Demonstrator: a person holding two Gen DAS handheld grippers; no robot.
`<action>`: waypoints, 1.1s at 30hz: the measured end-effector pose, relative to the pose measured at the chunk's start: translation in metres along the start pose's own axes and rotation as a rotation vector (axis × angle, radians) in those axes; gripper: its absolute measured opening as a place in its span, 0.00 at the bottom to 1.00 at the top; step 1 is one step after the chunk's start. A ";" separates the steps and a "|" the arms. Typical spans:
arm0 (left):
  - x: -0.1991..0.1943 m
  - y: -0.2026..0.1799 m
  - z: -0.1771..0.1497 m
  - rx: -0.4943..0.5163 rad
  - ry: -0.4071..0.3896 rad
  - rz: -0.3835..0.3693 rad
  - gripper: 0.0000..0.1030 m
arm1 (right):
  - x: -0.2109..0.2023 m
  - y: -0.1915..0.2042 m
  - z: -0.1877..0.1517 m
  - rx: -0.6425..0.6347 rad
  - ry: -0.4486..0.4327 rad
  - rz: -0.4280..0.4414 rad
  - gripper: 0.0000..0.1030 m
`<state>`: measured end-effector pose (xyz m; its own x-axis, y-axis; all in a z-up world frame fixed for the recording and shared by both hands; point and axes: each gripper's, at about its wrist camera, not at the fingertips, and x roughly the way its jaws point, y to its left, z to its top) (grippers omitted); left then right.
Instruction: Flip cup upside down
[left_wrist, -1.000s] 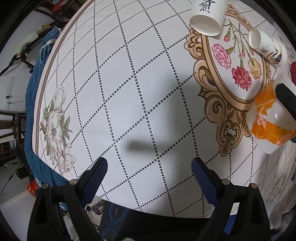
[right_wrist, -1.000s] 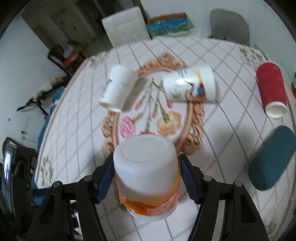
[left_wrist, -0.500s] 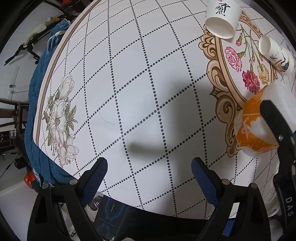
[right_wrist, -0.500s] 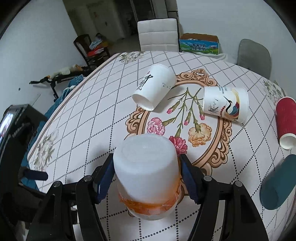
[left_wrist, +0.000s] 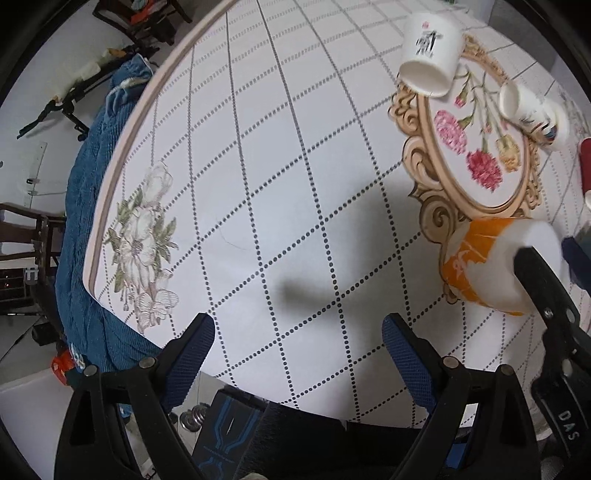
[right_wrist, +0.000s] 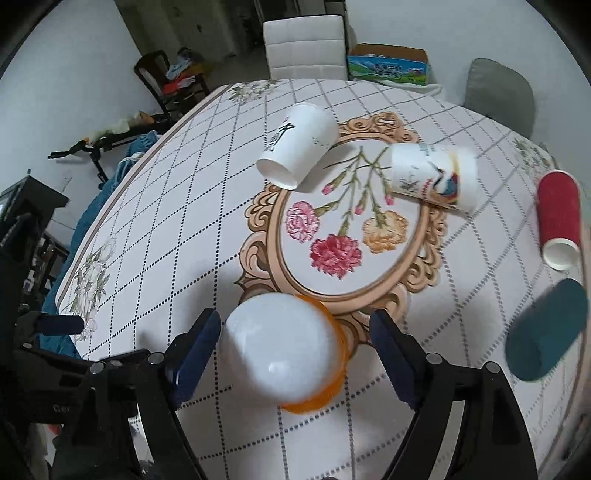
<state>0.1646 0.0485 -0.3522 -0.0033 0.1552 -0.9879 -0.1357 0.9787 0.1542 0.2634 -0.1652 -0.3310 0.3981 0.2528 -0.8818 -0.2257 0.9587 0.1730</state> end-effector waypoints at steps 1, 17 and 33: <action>-0.005 -0.002 -0.001 0.004 -0.015 0.000 0.90 | -0.009 -0.001 0.000 0.007 -0.002 -0.015 0.86; -0.113 0.011 -0.038 0.139 -0.340 -0.051 0.98 | -0.148 0.010 -0.047 0.171 -0.107 -0.358 0.97; -0.227 0.046 -0.139 0.236 -0.562 -0.138 0.98 | -0.310 0.088 -0.111 0.236 -0.250 -0.378 0.97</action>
<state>0.0209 0.0397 -0.1232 0.5288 0.0093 -0.8487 0.1249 0.9882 0.0887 0.0215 -0.1731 -0.0913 0.6204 -0.1216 -0.7748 0.1709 0.9851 -0.0177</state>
